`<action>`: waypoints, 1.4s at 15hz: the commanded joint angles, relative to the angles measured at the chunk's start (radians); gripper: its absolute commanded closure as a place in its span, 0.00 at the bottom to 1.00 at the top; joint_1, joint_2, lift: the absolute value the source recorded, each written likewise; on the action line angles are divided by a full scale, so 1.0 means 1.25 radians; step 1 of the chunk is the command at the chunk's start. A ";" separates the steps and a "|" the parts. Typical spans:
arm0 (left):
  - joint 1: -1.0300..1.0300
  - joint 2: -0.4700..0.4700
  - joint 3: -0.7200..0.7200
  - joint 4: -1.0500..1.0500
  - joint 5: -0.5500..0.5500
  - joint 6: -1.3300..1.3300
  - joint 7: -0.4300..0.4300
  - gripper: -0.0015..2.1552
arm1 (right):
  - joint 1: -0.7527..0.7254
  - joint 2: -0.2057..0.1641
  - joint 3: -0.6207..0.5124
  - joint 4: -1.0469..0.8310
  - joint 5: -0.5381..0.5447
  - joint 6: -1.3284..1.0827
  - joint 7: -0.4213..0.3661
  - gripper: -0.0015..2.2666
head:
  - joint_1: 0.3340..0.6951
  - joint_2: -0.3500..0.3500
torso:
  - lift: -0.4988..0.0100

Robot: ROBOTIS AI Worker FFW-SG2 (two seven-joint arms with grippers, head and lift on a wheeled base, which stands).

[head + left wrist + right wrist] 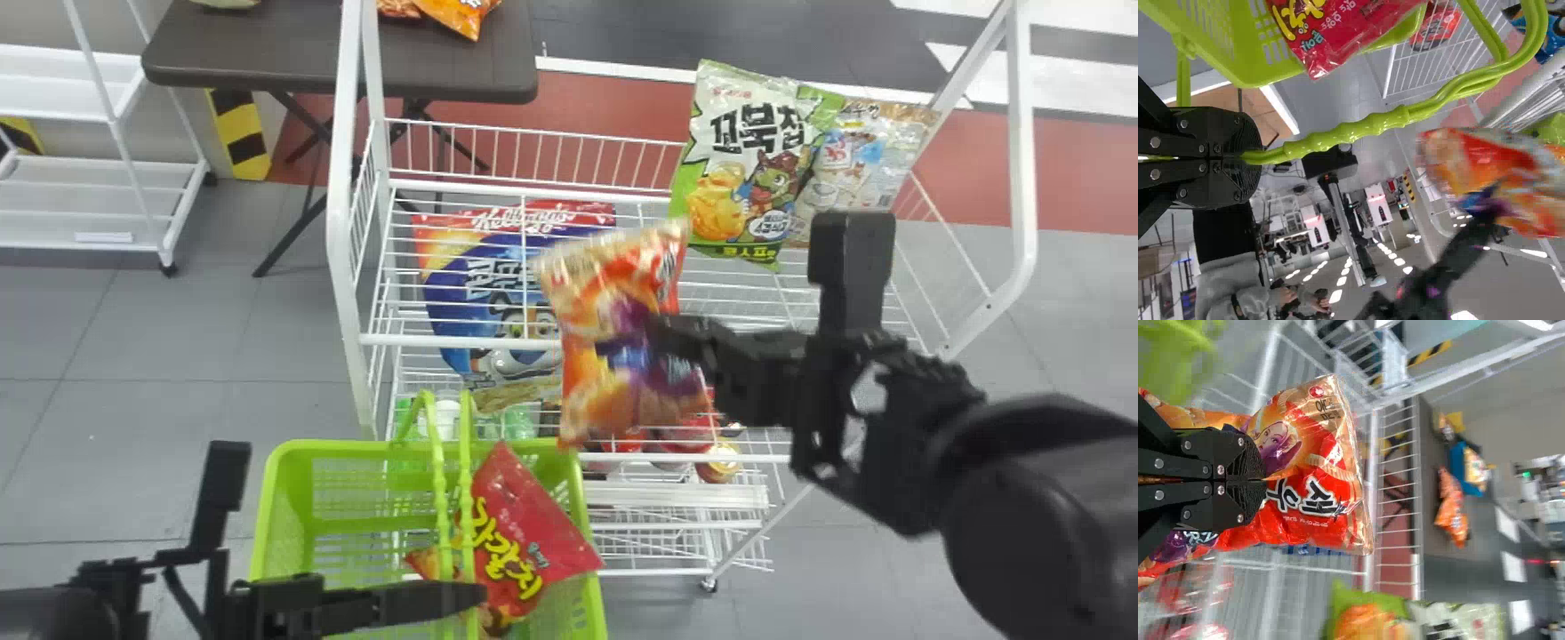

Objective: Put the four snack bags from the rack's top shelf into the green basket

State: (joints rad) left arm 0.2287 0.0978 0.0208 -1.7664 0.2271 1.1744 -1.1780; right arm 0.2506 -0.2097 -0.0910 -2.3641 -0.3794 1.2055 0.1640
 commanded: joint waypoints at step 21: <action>0.023 -0.014 -0.084 -0.029 0.001 0.025 -0.007 0.98 | 0.055 0.086 0.126 0.276 -0.159 -0.005 0.011 0.91 | 1.00 0.32 | 0.98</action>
State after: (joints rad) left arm 0.2588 0.0787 -0.0820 -1.8023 0.2290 1.2020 -1.1871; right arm 0.3185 -0.1028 0.0519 -2.0382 -0.5847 1.2182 0.1808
